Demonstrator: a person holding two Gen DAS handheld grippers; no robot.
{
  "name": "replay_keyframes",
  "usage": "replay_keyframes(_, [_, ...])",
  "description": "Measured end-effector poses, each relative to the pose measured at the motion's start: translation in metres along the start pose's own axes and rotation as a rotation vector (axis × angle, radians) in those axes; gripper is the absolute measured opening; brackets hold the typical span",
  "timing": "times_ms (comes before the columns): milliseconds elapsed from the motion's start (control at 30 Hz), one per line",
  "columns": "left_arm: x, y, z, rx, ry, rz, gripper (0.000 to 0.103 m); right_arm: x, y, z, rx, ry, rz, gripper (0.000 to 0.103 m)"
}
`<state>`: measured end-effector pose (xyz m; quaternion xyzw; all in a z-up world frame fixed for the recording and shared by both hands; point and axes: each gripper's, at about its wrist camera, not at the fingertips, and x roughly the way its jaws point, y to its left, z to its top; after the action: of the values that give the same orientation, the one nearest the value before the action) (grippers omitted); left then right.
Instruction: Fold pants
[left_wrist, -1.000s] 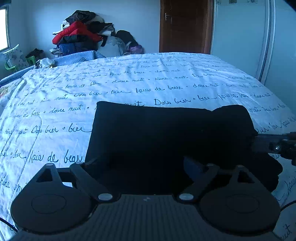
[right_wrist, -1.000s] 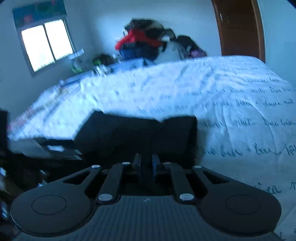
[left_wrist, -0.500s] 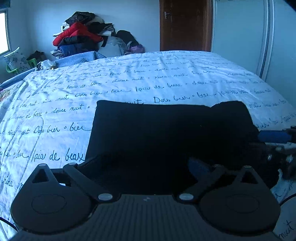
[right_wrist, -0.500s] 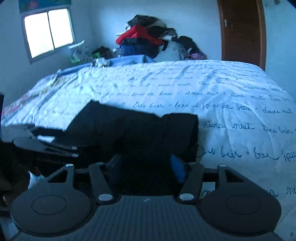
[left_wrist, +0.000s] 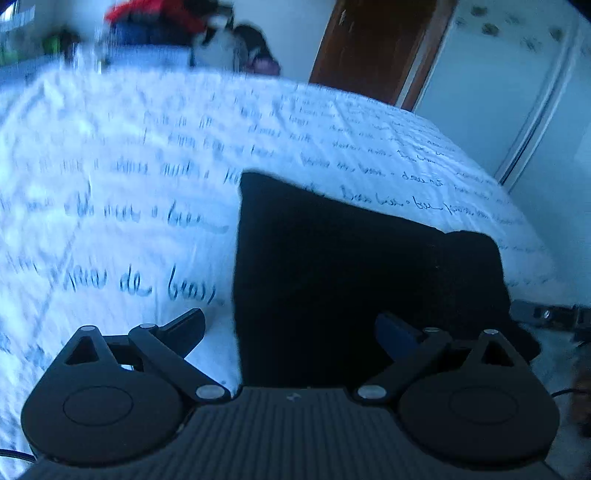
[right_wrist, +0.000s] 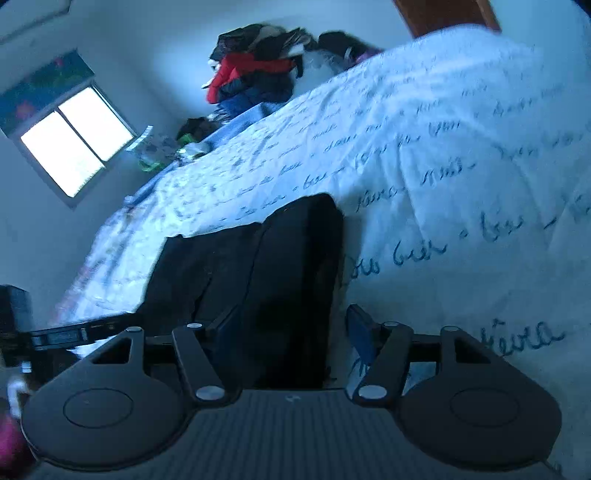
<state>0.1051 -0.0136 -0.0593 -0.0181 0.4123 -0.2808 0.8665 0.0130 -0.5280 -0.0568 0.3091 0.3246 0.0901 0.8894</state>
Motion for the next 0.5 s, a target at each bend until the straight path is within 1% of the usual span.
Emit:
replay_keyframes(33, [0.004, 0.011, 0.001, -0.036, 0.027, -0.045, 0.097, 0.003, -0.005, 0.002, 0.021, 0.019, 0.046, 0.065])
replay_keyframes(100, [0.009, 0.028, 0.005, -0.095, 0.053, -0.134, 0.098, 0.010, -0.013, 0.007, 0.058, 0.055, 0.124, 0.065])
replay_keyframes(133, [0.011, 0.034, 0.006, -0.112, 0.057, -0.179, 0.100, 0.014, -0.016, 0.009, 0.071, 0.071, 0.150, 0.066])
replay_keyframes(167, [0.013, 0.039, 0.009, -0.124, 0.063, -0.229, 0.100, 0.020, -0.018, 0.013, 0.076, 0.094, 0.182, 0.070])
replay_keyframes(200, [0.016, 0.044, 0.011, -0.144, 0.070, -0.270, 0.100, 0.025, -0.019, 0.016, 0.077, 0.110, 0.212, 0.073])
replay_keyframes(267, [0.022, 0.049, 0.015, -0.187, 0.079, -0.342, 0.100, 0.035, -0.019, 0.024, 0.081, 0.135, 0.260, 0.074])
replay_keyframes(300, [0.028, 0.050, 0.016, -0.199, 0.091, -0.389, 0.100, 0.041, -0.018, 0.028, 0.078, 0.151, 0.278, 0.074])
replay_keyframes(400, [0.036, 0.044, 0.018, -0.220, 0.096, -0.436, 0.100, 0.061, -0.013, 0.036, 0.075, 0.175, 0.326, 0.074])
replay_keyframes(467, [0.038, 0.035, 0.018, -0.197, 0.088, -0.432, 0.099, 0.073, -0.010, 0.040, 0.091, 0.165, 0.347, 0.074])
replay_keyframes(500, [0.039, 0.030, 0.018, -0.181, 0.078, -0.416, 0.097, 0.074, -0.008, 0.037, 0.095, 0.156, 0.346, 0.073])
